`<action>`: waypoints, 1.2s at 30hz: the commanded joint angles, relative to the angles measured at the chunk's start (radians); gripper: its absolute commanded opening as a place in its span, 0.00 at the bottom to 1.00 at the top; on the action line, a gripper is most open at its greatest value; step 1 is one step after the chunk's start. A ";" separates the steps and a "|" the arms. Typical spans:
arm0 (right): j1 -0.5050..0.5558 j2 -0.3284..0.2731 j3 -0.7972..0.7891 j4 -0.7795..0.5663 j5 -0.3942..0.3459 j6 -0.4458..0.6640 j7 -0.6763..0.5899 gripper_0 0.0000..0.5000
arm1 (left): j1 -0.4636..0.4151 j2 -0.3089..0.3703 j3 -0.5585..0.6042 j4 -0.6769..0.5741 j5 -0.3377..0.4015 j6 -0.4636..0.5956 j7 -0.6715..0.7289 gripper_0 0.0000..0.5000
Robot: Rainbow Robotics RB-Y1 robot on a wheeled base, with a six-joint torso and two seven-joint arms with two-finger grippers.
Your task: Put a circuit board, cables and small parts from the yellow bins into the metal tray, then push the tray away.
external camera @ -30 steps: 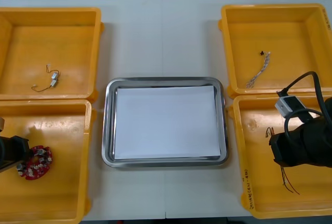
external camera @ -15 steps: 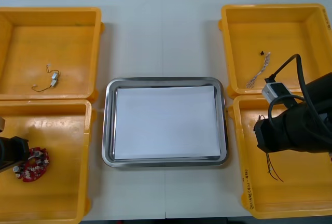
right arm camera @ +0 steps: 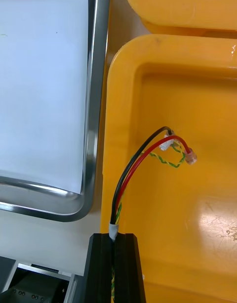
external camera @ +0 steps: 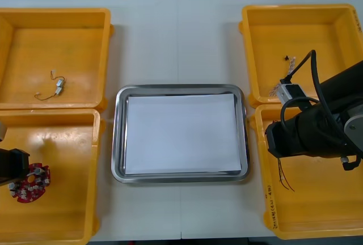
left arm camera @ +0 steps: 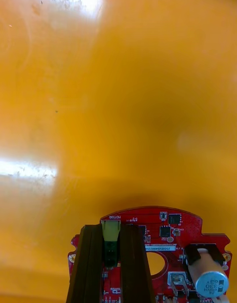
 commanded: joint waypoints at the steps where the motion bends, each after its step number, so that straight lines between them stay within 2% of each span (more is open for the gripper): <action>1: -0.053 0.038 0.017 0.006 0.020 0.023 -0.012 0.00 | -0.067 -0.014 0.063 -0.084 0.005 0.101 -0.040 0.00; 9: -0.057 0.044 0.026 0.006 0.037 0.023 -0.009 0.00 | -0.164 0.027 0.068 -0.141 0.022 0.238 0.049 0.00; 13: -0.057 0.047 0.026 0.008 0.040 0.023 -0.007 0.00 | -0.211 0.059 0.051 -0.156 0.052 0.238 0.109 0.00; 22: -0.054 0.047 0.026 0.006 0.037 0.025 -0.001 0.00 | -0.279 0.117 0.049 -0.173 0.176 0.238 0.231 0.00; 36: -0.053 0.047 0.026 0.008 0.037 0.025 0.001 0.00 | -0.352 0.211 0.005 -0.181 0.245 0.238 0.279 0.00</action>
